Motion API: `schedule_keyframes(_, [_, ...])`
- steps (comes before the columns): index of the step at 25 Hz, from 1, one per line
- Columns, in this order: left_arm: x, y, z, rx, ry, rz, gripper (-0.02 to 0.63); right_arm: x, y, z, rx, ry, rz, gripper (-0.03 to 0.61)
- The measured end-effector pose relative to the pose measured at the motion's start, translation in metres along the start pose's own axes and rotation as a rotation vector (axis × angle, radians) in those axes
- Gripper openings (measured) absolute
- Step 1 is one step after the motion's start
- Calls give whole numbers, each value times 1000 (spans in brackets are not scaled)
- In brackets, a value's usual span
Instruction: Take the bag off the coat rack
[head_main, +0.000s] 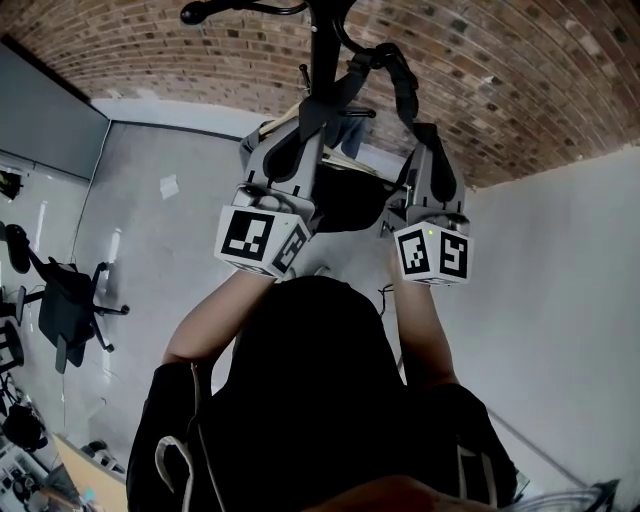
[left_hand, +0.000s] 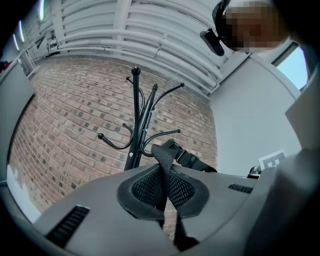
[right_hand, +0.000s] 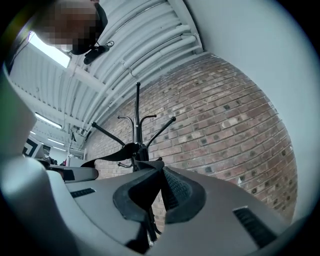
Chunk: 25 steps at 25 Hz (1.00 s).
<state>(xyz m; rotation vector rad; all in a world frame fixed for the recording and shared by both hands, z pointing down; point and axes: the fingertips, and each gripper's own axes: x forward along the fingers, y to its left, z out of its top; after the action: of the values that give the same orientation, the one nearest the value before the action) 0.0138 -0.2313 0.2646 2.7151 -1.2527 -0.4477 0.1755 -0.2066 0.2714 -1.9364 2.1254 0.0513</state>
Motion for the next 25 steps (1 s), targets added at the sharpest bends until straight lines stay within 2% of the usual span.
schedule_keyframes(12, [-13, -13, 42, -26, -80, -17, 21, -32, 3, 55, -14, -112, -13, 23])
schedule_keyframes(17, [-23, -6, 57, -13, -176, 30, 21, -45, 10, 66, -32, -154, 1, 23])
schedule_keyframes(25, [-41, -3, 57, -45, -166, 56, 21, -59, 7, 65, -55, -133, 1, 23])
